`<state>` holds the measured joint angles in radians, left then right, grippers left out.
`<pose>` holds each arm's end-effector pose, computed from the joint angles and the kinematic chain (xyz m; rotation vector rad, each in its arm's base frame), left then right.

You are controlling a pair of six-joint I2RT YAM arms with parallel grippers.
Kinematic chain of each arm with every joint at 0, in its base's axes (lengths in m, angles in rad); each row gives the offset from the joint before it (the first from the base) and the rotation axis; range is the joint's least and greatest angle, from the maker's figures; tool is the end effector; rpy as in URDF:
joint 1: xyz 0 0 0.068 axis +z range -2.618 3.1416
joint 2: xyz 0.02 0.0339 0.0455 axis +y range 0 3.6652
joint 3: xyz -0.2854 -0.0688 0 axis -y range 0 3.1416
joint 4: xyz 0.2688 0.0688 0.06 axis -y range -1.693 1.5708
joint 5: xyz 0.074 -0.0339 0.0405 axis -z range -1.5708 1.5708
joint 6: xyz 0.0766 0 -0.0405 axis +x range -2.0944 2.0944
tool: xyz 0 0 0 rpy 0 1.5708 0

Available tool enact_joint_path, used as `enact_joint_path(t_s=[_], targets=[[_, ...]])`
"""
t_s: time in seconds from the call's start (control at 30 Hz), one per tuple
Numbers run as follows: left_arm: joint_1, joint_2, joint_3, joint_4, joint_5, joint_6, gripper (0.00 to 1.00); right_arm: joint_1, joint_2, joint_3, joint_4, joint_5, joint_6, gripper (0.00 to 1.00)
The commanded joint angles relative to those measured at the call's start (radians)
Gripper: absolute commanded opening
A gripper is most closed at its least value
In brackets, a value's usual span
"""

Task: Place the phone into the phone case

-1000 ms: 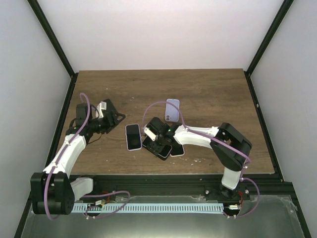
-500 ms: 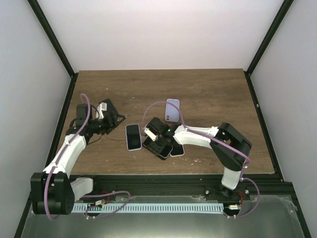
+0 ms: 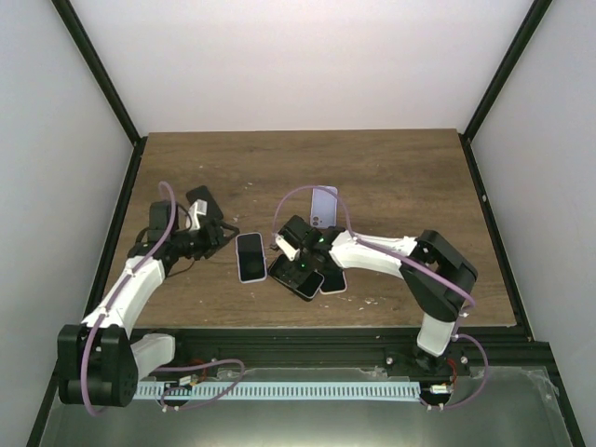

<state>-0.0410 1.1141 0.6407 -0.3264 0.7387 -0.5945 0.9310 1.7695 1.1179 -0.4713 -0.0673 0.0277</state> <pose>0.2494 -0.0619 0.2068 -0.2905 2.3907 -1.1765 0.2297 0.3172 0.1424 -1.2196 2.4659 0.3711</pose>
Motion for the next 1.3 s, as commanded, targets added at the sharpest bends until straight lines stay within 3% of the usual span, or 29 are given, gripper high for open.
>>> enact_joint_path(t_s=[0.0,0.33,0.7,0.8,1.0,1.17,1.27], targets=[[-0.057,-0.012,-0.025,0.018,-0.011,0.001,0.56,-0.02,-0.029,0.001,-0.015,-0.009,0.013,0.8],[-0.142,-0.004,-0.12,0.126,-0.015,-0.096,0.45,-0.059,0.023,-0.031,0.029,-0.109,0.035,0.84],[-0.222,-0.032,-0.267,0.264,-0.031,-0.212,0.39,-0.089,0.058,-0.064,0.116,-0.31,0.196,0.73],[-0.235,-0.006,-0.285,0.305,-0.029,-0.233,0.37,-0.101,0.032,-0.1,0.164,-0.354,0.251,0.66],[-0.29,0.033,-0.308,0.382,-0.048,-0.269,0.33,-0.123,-0.035,-0.204,0.295,-0.455,0.364,0.62],[-0.354,0.105,-0.328,0.463,-0.059,-0.31,0.3,-0.125,-0.051,-0.258,0.375,-0.472,0.428,0.53],[-0.377,0.127,-0.328,0.481,-0.067,-0.31,0.28,-0.122,-0.059,-0.266,0.339,-0.407,0.442,0.56]])
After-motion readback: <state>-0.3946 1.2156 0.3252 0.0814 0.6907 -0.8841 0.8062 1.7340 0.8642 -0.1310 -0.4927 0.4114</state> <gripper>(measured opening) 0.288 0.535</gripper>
